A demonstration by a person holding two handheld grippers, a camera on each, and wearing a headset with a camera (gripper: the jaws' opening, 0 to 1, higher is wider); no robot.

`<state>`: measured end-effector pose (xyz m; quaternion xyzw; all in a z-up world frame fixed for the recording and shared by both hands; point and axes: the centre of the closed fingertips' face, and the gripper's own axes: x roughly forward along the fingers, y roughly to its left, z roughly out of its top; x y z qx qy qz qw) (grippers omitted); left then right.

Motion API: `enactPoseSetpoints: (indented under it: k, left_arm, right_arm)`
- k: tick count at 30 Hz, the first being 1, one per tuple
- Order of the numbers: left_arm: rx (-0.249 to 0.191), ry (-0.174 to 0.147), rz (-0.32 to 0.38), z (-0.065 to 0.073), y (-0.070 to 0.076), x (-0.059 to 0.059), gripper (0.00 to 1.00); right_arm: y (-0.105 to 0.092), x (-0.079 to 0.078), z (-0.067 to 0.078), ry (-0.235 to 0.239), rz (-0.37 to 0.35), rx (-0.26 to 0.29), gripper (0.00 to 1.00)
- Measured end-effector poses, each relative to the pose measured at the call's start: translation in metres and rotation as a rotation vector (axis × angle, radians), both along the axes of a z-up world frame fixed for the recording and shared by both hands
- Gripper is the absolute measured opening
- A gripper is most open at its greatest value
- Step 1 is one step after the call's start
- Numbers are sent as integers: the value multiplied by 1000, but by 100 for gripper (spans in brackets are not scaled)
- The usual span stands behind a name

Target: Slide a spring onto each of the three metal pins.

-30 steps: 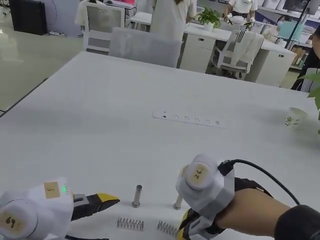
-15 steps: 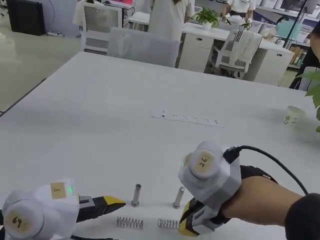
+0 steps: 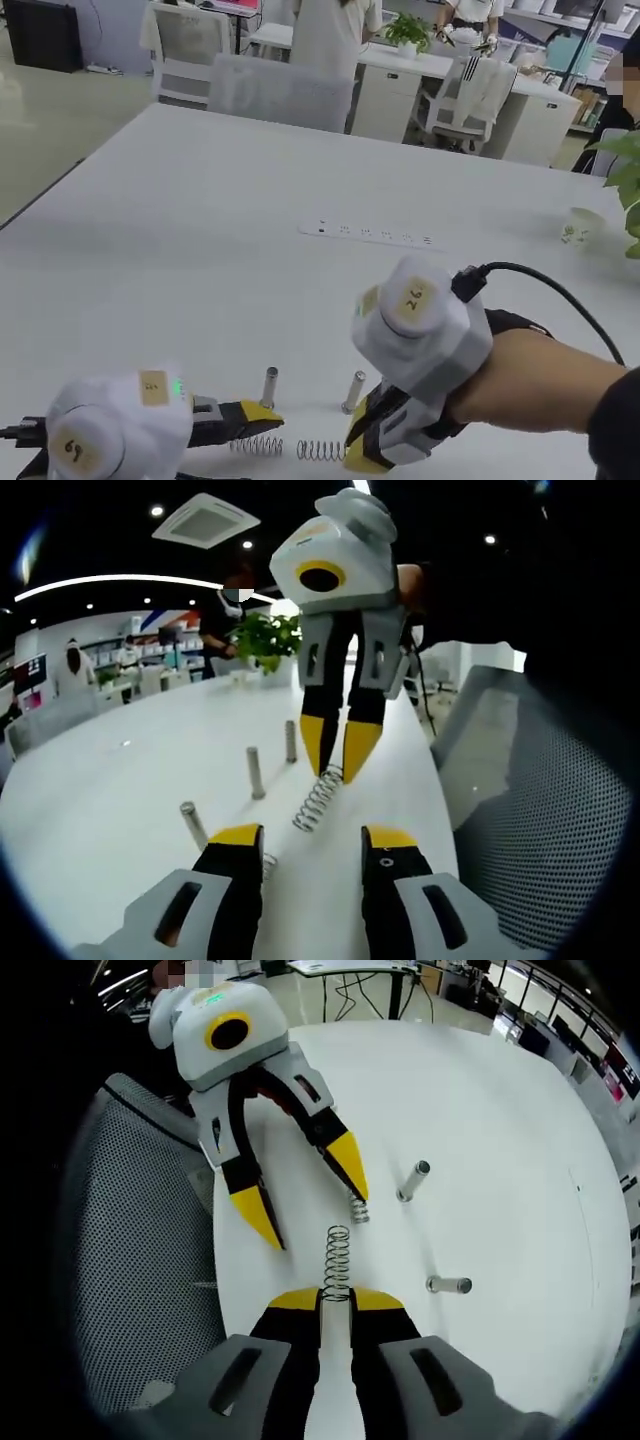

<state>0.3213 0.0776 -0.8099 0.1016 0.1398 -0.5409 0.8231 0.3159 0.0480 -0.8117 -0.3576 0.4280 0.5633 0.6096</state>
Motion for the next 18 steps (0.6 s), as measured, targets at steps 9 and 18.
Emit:
enactPoseSetpoints:
  k: [9,18]
  left_arm:
    - [2,-36,-47,1,-8,-5,21]
    - [25,-55,-77,-2,-13,-9,8]
  right_arm:
    - [5,-7,1,31,7,-2,7]
    - [6,-14,4,65,7,-9,7]
